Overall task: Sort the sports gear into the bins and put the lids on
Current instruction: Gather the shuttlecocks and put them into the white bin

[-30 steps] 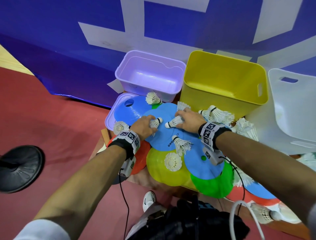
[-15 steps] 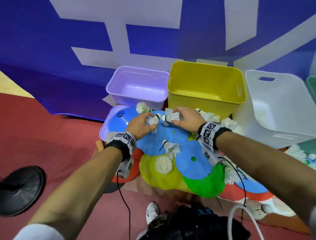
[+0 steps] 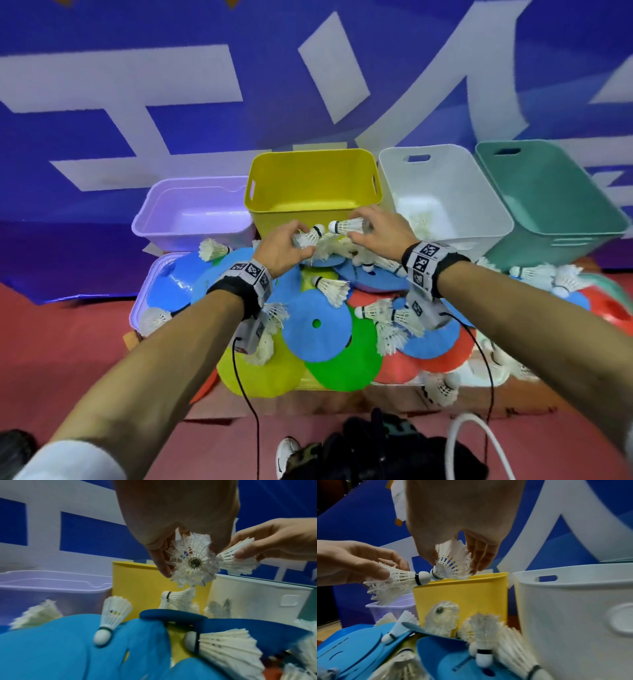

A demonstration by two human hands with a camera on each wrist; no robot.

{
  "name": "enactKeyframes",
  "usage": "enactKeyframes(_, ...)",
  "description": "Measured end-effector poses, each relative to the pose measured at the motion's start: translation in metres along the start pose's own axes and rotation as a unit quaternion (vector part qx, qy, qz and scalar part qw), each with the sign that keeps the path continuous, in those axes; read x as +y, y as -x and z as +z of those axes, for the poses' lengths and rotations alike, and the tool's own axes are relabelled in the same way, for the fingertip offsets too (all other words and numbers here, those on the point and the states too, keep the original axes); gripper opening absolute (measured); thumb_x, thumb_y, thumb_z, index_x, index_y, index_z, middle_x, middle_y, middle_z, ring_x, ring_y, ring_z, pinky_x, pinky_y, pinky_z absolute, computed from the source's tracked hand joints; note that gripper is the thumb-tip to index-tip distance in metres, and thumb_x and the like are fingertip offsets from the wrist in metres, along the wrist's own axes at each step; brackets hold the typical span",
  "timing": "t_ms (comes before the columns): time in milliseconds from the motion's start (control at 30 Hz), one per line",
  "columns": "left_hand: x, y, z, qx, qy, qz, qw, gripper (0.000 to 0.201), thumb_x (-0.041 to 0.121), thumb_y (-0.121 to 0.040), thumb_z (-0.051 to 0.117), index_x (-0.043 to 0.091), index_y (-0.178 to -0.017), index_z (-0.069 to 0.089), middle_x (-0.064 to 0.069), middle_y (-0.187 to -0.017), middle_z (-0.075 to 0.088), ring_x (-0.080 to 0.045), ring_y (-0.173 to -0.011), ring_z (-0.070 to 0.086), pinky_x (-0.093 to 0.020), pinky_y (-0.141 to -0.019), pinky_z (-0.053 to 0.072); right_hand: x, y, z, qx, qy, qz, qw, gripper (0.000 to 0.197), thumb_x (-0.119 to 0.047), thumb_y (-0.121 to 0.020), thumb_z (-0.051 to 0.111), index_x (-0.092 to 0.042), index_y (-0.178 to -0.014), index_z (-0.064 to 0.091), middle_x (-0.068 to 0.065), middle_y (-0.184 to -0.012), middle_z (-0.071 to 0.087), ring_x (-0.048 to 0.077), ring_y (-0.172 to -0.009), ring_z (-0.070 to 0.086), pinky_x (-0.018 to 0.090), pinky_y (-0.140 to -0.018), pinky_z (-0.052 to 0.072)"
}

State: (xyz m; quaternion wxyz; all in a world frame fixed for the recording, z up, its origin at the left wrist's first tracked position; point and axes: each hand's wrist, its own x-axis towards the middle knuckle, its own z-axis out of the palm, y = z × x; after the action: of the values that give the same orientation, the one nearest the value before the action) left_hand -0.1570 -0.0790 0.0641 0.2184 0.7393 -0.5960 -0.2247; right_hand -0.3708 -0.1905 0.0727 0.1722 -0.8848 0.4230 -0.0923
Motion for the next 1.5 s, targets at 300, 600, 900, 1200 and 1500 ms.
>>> enactKeyframes(300, 0.089, -0.037, 0.048, -0.028, -0.003, 0.059, 0.998, 0.041, 0.042, -0.084, 0.07, 0.026, -0.119, 0.056, -0.004, -0.113, 0.063, -0.023, -0.091, 0.059, -0.04, -0.083, 0.051, 0.089, 0.046, -0.052, 0.077, 0.014, 0.075, 0.994, 0.04, -0.046, -0.091, 0.059, -0.027, -0.126, 0.057, 0.003, -0.112, 0.059, 0.023, -0.102, 0.058, 0.032, -0.08, 0.041)
enactKeyframes(600, 0.146, -0.058, 0.077, -0.023, -0.02, 0.099, 0.995, 0.04, 0.031, -0.09, 0.067, 0.018, -0.126, 0.054, -0.003, -0.133, 0.056, -0.024, -0.116, 0.055, -0.036, -0.095, 0.045, 0.142, 0.067, -0.072, 0.119, 0.024, 0.114, 0.986, 0.043, -0.05, -0.093, 0.054, -0.027, -0.129, 0.057, 0.003, -0.116, 0.061, 0.024, -0.103, 0.061, 0.034, -0.083, 0.045)
enactKeyframes(900, 0.167, -0.072, 0.101, -0.02, -0.02, 0.079, 0.996, 0.042, 0.031, -0.089, 0.067, 0.018, -0.128, 0.054, -0.005, -0.132, 0.056, -0.023, -0.116, 0.054, -0.035, -0.095, 0.044, 0.168, 0.065, -0.066, 0.1, 0.023, 0.108, 0.989, 0.045, -0.052, -0.094, 0.052, -0.027, -0.131, 0.055, 0.003, -0.121, 0.06, 0.026, -0.106, 0.06, 0.035, -0.085, 0.046)
enactKeyframes(1200, 0.171, -0.092, 0.116, -0.012, 0.016, 0.075, 0.997, 0.054, 0.041, -0.091, 0.064, 0.017, -0.136, 0.047, -0.004, -0.139, 0.049, -0.02, -0.123, 0.049, -0.036, -0.102, 0.042, 0.192, 0.053, -0.058, 0.024, 0.004, 0.131, 0.991, 0.071, -0.058, -0.09, 0.055, -0.033, -0.15, 0.026, 0.006, -0.151, 0.035, 0.028, -0.133, 0.041, 0.049, -0.106, 0.03)
enactKeyframes(1500, 0.163, -0.091, 0.13, -0.037, -0.008, 0.075, 0.996, 0.065, 0.049, -0.089, 0.062, 0.025, -0.144, 0.037, -0.005, -0.158, 0.025, -0.021, -0.147, 0.021, -0.039, -0.117, 0.021, 0.193, 0.065, -0.048, 0.031, -0.002, 0.138, 0.99, 0.073, -0.055, -0.086, 0.058, -0.033, -0.149, 0.029, 0.004, -0.15, 0.035, 0.025, -0.136, 0.036, 0.046, -0.109, 0.022)
